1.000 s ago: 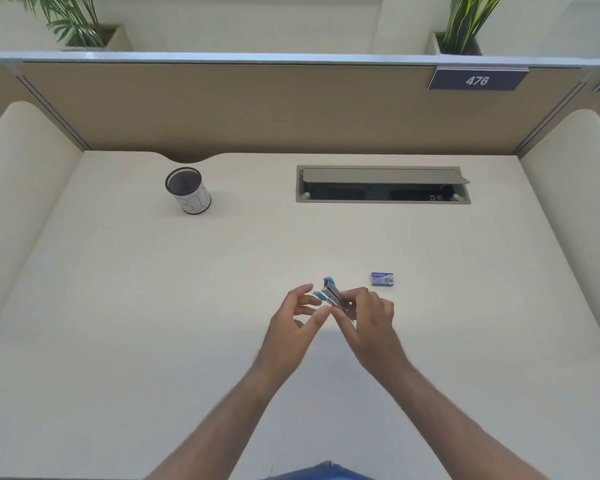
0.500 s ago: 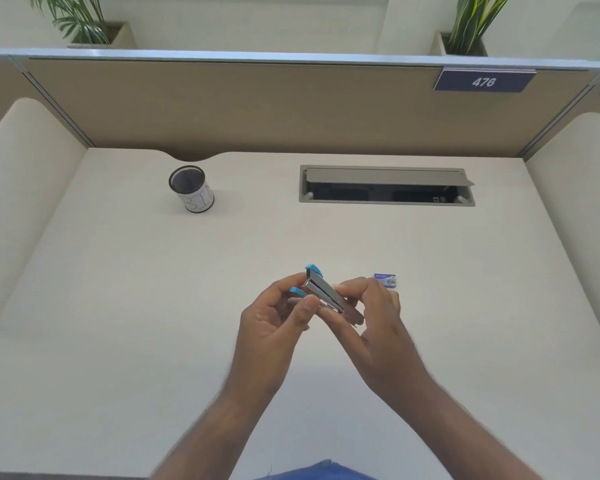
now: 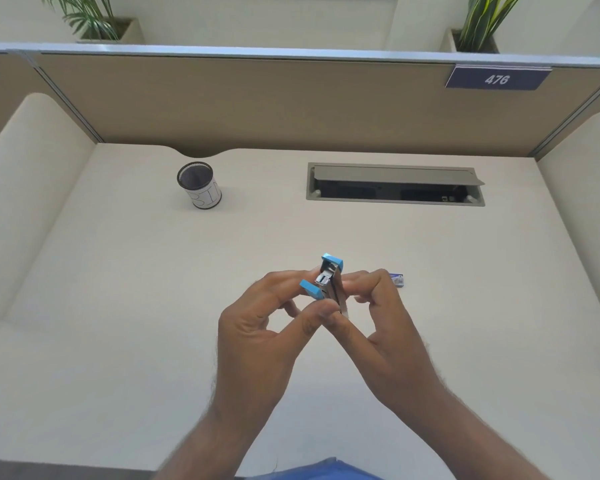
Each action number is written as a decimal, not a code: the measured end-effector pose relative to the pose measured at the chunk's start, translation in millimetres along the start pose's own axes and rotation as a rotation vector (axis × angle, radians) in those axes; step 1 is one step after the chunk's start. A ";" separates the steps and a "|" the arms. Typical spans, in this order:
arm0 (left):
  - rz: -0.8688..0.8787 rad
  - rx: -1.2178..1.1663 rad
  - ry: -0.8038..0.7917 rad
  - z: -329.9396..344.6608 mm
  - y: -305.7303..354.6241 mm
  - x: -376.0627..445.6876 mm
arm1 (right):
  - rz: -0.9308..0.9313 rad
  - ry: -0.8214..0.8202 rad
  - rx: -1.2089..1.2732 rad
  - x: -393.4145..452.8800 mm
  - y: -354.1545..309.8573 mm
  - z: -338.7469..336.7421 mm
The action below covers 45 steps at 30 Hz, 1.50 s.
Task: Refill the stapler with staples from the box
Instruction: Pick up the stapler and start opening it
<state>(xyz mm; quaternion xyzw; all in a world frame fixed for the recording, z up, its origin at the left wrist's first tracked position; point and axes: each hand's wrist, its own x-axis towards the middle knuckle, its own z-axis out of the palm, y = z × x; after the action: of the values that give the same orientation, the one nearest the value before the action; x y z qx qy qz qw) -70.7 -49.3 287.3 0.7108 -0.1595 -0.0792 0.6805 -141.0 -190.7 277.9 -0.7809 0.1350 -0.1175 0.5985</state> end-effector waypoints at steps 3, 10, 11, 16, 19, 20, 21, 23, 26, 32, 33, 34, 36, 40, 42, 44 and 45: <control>0.024 0.013 0.015 -1.7 2.5 -0.2 | -0.003 0.004 0.005 0.2 0.4 1.8; 0.007 -0.017 0.034 -1.6 3.2 -2.6 | -0.018 0.029 0.000 -1.4 -3.4 0.5; 0.001 -0.028 0.036 -1.3 2.9 -3.1 | -0.022 0.037 -0.007 -1.3 -2.8 0.6; -0.057 -0.087 0.031 1.4 4.4 -3.8 | -0.020 0.063 -0.046 -1.2 -2.4 -0.2; -0.128 -0.170 0.060 3.5 5.2 -2.6 | -0.001 0.061 -0.002 -0.4 -4.6 -3.2; -0.148 -0.188 0.078 3.4 4.1 -2.1 | 0.008 0.053 0.031 0.5 -4.9 -4.4; -0.163 -0.201 0.093 3.0 2.6 -1.7 | 0.023 0.044 0.066 1.7 -4.6 -5.3; -0.188 -0.230 0.112 2.6 -0.3 -0.7 | 0.064 0.030 0.139 4.4 -3.6 -6.0; -0.221 -0.266 0.107 3.0 -1.2 0.7 | 0.105 0.024 0.192 6.4 -1.2 -5.7; -0.247 -0.251 0.053 6.8 -6.3 1.8 | 0.150 0.007 0.160 4.3 5.9 -5.4; -0.256 -0.249 0.046 7.3 -7.5 2.2 | 0.147 0.007 0.154 4.5 6.6 -5.8; -0.262 -0.243 0.044 7.5 -9.6 2.6 | 0.144 0.008 0.153 4.6 7.1 -6.1; -0.275 -0.239 0.047 8.2 -13.2 4.2 | 0.144 0.009 0.151 5.2 8.3 -6.8; -0.290 -0.247 0.043 9.8 -22.1 6.0 | 0.121 0.015 0.077 6.7 9.5 -9.4; -0.297 -0.258 0.022 9.8 -25.8 6.8 | 0.099 0.020 0.032 7.8 10.4 -11.7; -0.304 -0.275 -0.005 10.2 -28.6 6.9 | 0.047 0.017 -0.035 9.3 12.2 -14.6; -0.306 -0.282 -0.008 10.4 -29.8 7.1 | 0.015 0.014 -0.075 10.1 13.5 -15.8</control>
<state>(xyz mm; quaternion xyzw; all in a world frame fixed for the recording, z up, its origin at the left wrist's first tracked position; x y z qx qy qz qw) -63.9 -60.8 257.8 0.6242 -0.0398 -0.2060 0.7525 -137.9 -211.8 269.1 -0.8008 0.1493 -0.1135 0.5688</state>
